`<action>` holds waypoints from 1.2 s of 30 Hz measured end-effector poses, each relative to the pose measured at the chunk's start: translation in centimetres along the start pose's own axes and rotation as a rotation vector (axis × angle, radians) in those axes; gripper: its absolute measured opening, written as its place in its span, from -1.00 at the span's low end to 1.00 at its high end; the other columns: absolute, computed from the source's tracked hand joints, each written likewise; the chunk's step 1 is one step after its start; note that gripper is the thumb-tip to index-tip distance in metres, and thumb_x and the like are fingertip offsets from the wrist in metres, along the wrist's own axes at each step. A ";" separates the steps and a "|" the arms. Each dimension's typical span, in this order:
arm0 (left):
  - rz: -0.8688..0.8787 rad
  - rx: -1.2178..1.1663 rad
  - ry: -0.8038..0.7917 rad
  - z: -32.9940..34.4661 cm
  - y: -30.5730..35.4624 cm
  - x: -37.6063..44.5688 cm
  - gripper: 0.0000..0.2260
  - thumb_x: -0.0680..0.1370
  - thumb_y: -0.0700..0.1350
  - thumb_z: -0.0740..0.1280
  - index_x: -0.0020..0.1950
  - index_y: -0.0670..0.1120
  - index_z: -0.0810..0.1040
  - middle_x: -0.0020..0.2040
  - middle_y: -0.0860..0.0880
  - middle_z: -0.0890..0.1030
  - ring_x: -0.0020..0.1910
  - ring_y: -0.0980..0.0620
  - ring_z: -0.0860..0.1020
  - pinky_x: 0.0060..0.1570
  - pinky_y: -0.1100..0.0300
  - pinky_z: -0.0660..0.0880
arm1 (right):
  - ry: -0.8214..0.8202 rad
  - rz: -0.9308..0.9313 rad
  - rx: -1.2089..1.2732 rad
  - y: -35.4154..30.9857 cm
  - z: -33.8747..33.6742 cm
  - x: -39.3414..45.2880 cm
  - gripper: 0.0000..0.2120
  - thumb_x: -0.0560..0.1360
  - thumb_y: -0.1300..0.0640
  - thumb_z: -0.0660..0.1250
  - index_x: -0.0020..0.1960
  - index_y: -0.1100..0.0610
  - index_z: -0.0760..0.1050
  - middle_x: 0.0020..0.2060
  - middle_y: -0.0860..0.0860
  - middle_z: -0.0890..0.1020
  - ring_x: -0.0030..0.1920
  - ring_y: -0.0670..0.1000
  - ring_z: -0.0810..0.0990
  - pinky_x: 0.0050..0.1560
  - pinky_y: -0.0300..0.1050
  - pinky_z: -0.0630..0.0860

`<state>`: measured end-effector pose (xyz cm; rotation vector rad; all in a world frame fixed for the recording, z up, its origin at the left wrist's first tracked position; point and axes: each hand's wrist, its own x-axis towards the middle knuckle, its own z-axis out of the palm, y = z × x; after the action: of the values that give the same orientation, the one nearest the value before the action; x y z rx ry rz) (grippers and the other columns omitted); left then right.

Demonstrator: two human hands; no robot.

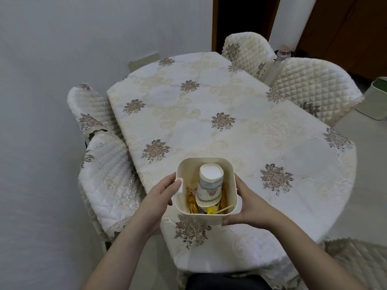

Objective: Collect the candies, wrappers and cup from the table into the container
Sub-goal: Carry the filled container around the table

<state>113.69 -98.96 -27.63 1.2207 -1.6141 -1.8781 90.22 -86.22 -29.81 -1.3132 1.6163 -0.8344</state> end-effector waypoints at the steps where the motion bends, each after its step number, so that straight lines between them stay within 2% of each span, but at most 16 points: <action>1: 0.019 0.040 -0.074 -0.1 0.0 -0.1 -0.46 0.50 0.23 0.36 0.47 0.17 0.45 0.33 0.06 0.62 0.30 0.00 0.57 0.31 -0.13 0.47 | 0.004 -0.005 0.015 0.0 -0.2 0.0 0.17 0.12 -0.24 0.62 0.47 -0.37 -0.10 0.47 -0.29 0.20 0.44 -0.19 0.22 0.43 0.03 0.27; 3: 0.083 0.103 -0.247 -0.3 -0.1 -0.3 -0.23 0.43 0.34 0.41 0.58 0.22 0.24 0.46 0.18 0.49 0.41 0.10 0.47 0.39 -0.04 0.40 | 0.005 -0.018 0.041 0.1 -0.7 -0.2 0.15 0.14 -0.19 0.63 0.48 -0.34 -0.07 0.46 -0.28 0.22 0.43 -0.22 0.24 0.42 -0.02 0.28; 5: 0.130 0.166 -0.363 -0.2 -0.2 -0.6 0.01 0.31 0.36 0.51 0.63 0.22 0.06 0.55 0.23 0.34 0.50 0.12 0.36 0.41 0.04 0.36 | 0.000 -0.030 0.054 0.3 -1.1 -0.3 0.13 0.16 -0.16 0.63 0.48 -0.33 -0.05 0.45 -0.30 0.24 0.42 -0.24 0.26 0.40 -0.09 0.29; 8: 0.179 0.290 -0.382 0.0 -0.4 -0.5 0.18 0.23 0.22 0.64 0.64 0.23 -0.06 0.61 0.19 0.21 0.54 0.13 0.28 0.46 0.07 0.28 | -0.018 -0.043 0.058 0.6 -1.9 -0.5 0.12 0.16 -0.16 0.63 0.48 -0.34 -0.04 0.42 -0.33 0.28 0.40 -0.26 0.28 0.36 -0.17 0.30; 10: 0.198 0.413 -0.346 0.4 -0.3 -0.4 0.21 0.22 0.17 0.67 0.63 0.24 -0.10 0.58 0.18 0.23 0.51 0.20 0.30 0.45 0.14 0.32 | -0.024 -0.050 0.063 0.8 -2.3 -0.6 0.12 0.15 -0.19 0.62 0.47 -0.35 -0.04 0.43 -0.35 0.26 0.40 -0.27 0.27 0.34 -0.29 0.30; 13: 0.259 0.528 -0.209 1.6 -0.3 -0.3 0.13 0.24 0.16 0.65 0.63 0.20 0.00 0.45 0.22 0.36 0.39 0.27 0.39 0.31 0.24 0.44 | -0.018 -0.066 0.062 1.2 -2.8 -0.6 0.13 0.15 -0.21 0.62 0.48 -0.34 -0.06 0.45 -0.34 0.21 0.42 -0.28 0.22 0.28 -0.37 0.27; 17: 0.318 0.477 -0.072 3.2 -0.5 -0.5 0.06 0.25 0.14 0.65 0.61 0.24 0.11 0.38 0.37 0.42 0.34 0.30 0.44 0.14 0.44 0.44 | -0.023 -0.074 0.050 1.8 -3.7 -0.6 0.15 0.15 -0.19 0.63 0.48 -0.35 -0.07 0.44 -0.38 0.21 0.39 -0.34 0.22 0.21 -0.55 0.24; 21: 0.352 0.397 0.044 4.4 -1.4 -1.0 -0.03 0.26 0.12 0.63 0.58 0.21 0.23 0.31 0.41 0.46 0.32 0.30 0.46 0.14 0.47 0.43 | -0.044 -0.096 0.024 2.4 -4.8 -0.6 0.17 0.14 -0.18 0.64 0.50 -0.30 -0.08 0.47 -0.32 0.19 0.43 -0.29 0.20 0.34 -0.38 0.24; 24: 0.382 0.280 0.160 4.8 -2.0 -1.4 -0.14 0.27 0.05 0.61 0.53 0.19 0.34 0.30 0.27 0.55 0.32 0.17 0.52 0.20 0.33 0.50 | -0.025 -0.113 0.023 2.9 -5.6 -0.5 0.09 0.21 -0.17 0.61 0.49 -0.30 -0.04 0.45 -0.30 0.24 0.42 -0.24 0.25 0.39 -0.16 0.29; 26: 0.395 0.181 0.213 4.8 -2.5 -1.6 -0.22 0.26 -0.02 0.62 0.43 0.28 0.43 0.27 0.18 0.61 0.30 0.10 0.56 0.22 0.23 0.53 | -0.002 -0.122 0.047 3.2 -6.0 -0.4 -0.04 0.27 -0.17 0.57 0.48 -0.30 0.06 0.41 -0.26 0.34 0.40 -0.18 0.32 0.40 -0.03 0.31; 29: 0.410 0.096 0.246 4.7 -2.7 -2.0 -0.28 0.24 -0.07 0.63 0.31 0.31 0.48 0.25 0.11 0.64 0.28 0.04 0.58 0.22 0.17 0.54 | 0.047 -0.123 0.114 3.5 -6.1 -0.5 -0.20 0.31 -0.18 0.52 0.44 -0.26 0.20 0.34 -0.19 0.44 0.36 -0.12 0.39 0.38 0.01 0.34; 33: 0.441 0.032 0.256 5.0 -2.9 -2.6 -0.41 0.27 -0.10 0.61 0.24 0.23 0.56 0.24 0.02 0.65 0.27 -0.01 0.60 0.20 0.12 0.55 | 0.085 -0.144 0.143 3.7 -5.6 -0.5 -0.32 0.32 -0.10 0.53 0.37 -0.15 0.34 0.27 -0.11 0.43 0.28 -0.05 0.45 0.34 0.05 0.39; 36: 0.433 0.023 0.325 5.0 -3.6 -2.7 -0.50 0.33 -0.22 0.56 0.15 0.24 0.65 0.16 0.06 0.71 0.18 0.06 0.64 0.19 0.14 0.57 | 0.083 -0.164 0.184 3.6 -4.8 -0.7 -0.34 0.28 -0.11 0.53 0.33 -0.16 0.39 0.23 -0.09 0.41 0.27 -0.04 0.44 0.34 0.03 0.38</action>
<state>112.06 -92.96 -30.16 1.0190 -1.5679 -1.3253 84.41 -84.89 -30.98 -1.3063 1.4697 -1.1232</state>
